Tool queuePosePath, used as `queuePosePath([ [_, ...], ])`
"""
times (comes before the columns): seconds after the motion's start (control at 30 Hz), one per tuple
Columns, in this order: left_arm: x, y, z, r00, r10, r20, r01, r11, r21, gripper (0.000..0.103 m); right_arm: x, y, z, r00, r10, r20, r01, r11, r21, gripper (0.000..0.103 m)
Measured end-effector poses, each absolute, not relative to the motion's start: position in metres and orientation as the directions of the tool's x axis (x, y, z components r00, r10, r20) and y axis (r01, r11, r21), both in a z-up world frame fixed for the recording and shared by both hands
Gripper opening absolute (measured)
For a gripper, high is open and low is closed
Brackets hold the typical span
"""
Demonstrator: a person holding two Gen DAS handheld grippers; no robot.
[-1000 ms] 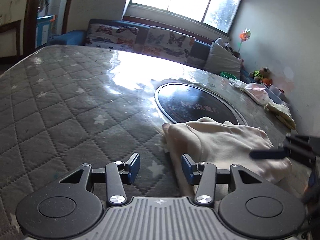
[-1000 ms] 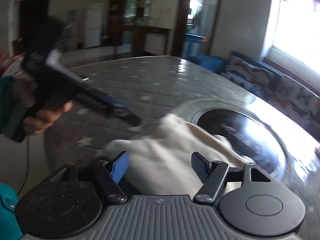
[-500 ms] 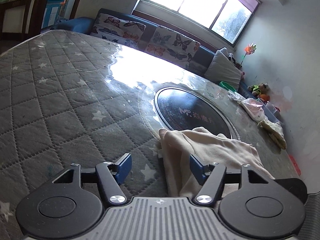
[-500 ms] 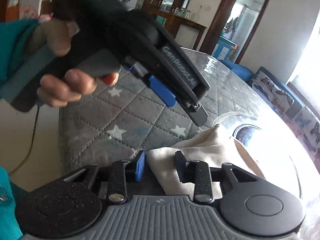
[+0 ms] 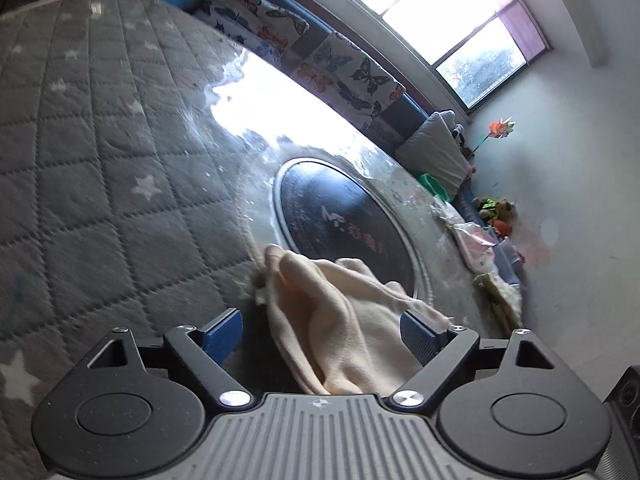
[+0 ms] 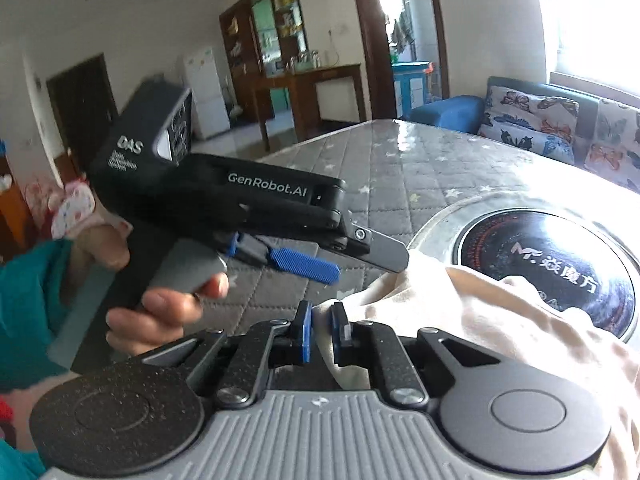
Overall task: Fold clothes
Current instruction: 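Grasp the folded sweatshirt edge with the left gripper while the right gripper grasps beside it, then lift the folded sweatshirt with both grippers and carry it across the table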
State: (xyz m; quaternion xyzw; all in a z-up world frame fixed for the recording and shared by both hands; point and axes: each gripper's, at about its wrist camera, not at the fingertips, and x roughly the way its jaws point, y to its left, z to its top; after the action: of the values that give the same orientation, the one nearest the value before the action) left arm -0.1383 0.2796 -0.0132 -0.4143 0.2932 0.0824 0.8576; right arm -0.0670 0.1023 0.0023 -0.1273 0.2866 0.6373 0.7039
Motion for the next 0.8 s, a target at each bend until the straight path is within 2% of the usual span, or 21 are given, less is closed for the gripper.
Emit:
queuePosePath([
  [0.23,-0.116,0.278,-0.031,0.799,-0.210,-0.564,-0.387,0.538,-0.748,0.087,-0.060,0.092,0.003,0.006,0.850,-0.527,-0.962,0.149,0.230,0.008],
  [0.3,-0.112,0.277,-0.034,0.793,-0.227,-0.565,-0.385,0.531,-0.755,0.083,-0.060,0.092,0.003,0.002,0.855,-0.518,-0.961,0.146,0.236,0.008],
  [0.4,-0.106,0.276,-0.039,0.786,-0.248,-0.566,-0.381,0.527,-0.760,0.070,-0.058,0.092,0.003,-0.008,0.861,-0.509,-0.959,0.138,0.249,0.008],
  [0.47,-0.104,0.276,-0.043,0.778,-0.262,-0.571,-0.382,0.524,-0.761,0.050,-0.058,0.091,0.002,-0.014,0.863,-0.505,-0.959,0.132,0.252,0.008],
  [0.57,-0.103,0.277,-0.047,0.771,-0.263,-0.580,-0.386,0.531,-0.754,0.029,-0.057,0.090,-0.001,-0.027,0.858,-0.513,-0.961,0.120,0.250,0.008],
  [0.67,-0.105,0.278,-0.048,0.769,-0.255,-0.587,-0.387,0.545,-0.744,0.021,-0.058,0.086,-0.002,-0.017,0.858,-0.514,-0.961,0.128,0.245,0.015],
  [0.8,-0.106,0.277,-0.047,0.767,-0.247,-0.592,-0.381,0.566,-0.731,0.020,-0.054,0.067,0.002,0.032,0.856,-0.516,-0.959,0.172,0.225,0.024],
])
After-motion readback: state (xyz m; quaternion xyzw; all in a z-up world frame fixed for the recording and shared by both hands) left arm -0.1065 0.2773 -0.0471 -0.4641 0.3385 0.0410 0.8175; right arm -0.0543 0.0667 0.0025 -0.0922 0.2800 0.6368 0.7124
